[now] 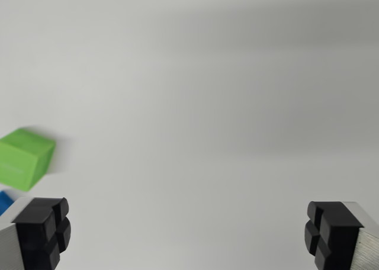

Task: Stack cube

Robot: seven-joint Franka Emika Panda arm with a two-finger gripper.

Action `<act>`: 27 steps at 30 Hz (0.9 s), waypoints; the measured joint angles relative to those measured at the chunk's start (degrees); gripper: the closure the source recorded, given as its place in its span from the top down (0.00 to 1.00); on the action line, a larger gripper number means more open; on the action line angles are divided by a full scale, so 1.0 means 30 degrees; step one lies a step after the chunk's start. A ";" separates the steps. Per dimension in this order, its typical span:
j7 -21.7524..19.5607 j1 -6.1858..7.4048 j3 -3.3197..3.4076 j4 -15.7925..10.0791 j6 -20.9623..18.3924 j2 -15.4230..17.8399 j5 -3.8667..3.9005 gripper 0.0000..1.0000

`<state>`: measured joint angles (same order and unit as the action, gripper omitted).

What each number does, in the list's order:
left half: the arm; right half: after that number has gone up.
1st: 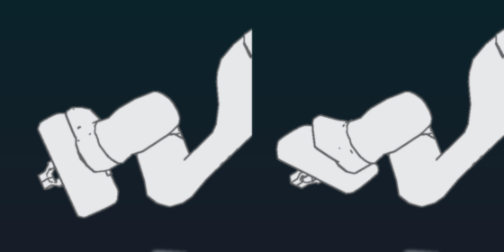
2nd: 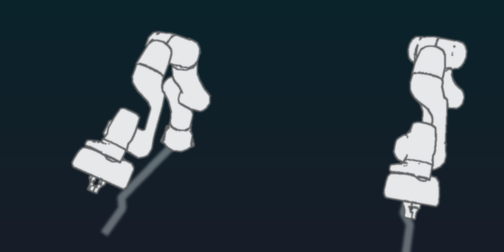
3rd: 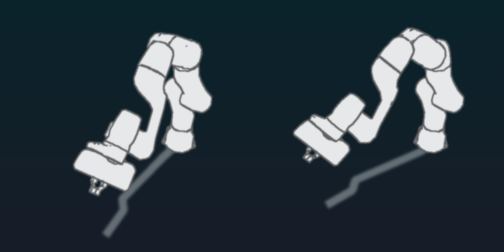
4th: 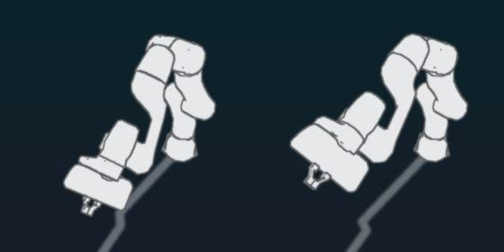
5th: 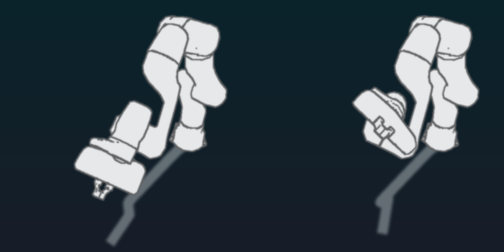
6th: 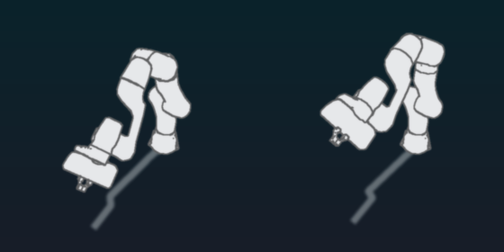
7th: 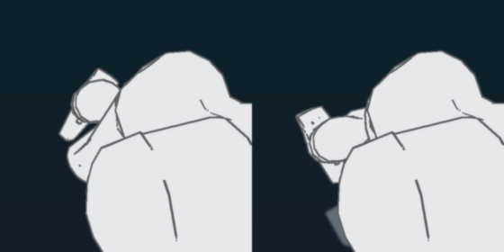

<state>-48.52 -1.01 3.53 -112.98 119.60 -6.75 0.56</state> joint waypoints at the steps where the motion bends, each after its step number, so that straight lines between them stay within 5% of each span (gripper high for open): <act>1: 0.0000 0.0000 0.0000 0.0000 0.0000 0.0000 0.0000 1.00; 27: 0.0002 0.0097 -0.0080 -0.0344 0.0197 0.0064 0.0000 1.00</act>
<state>-48.52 -0.72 3.29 -114.01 120.19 -6.55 0.56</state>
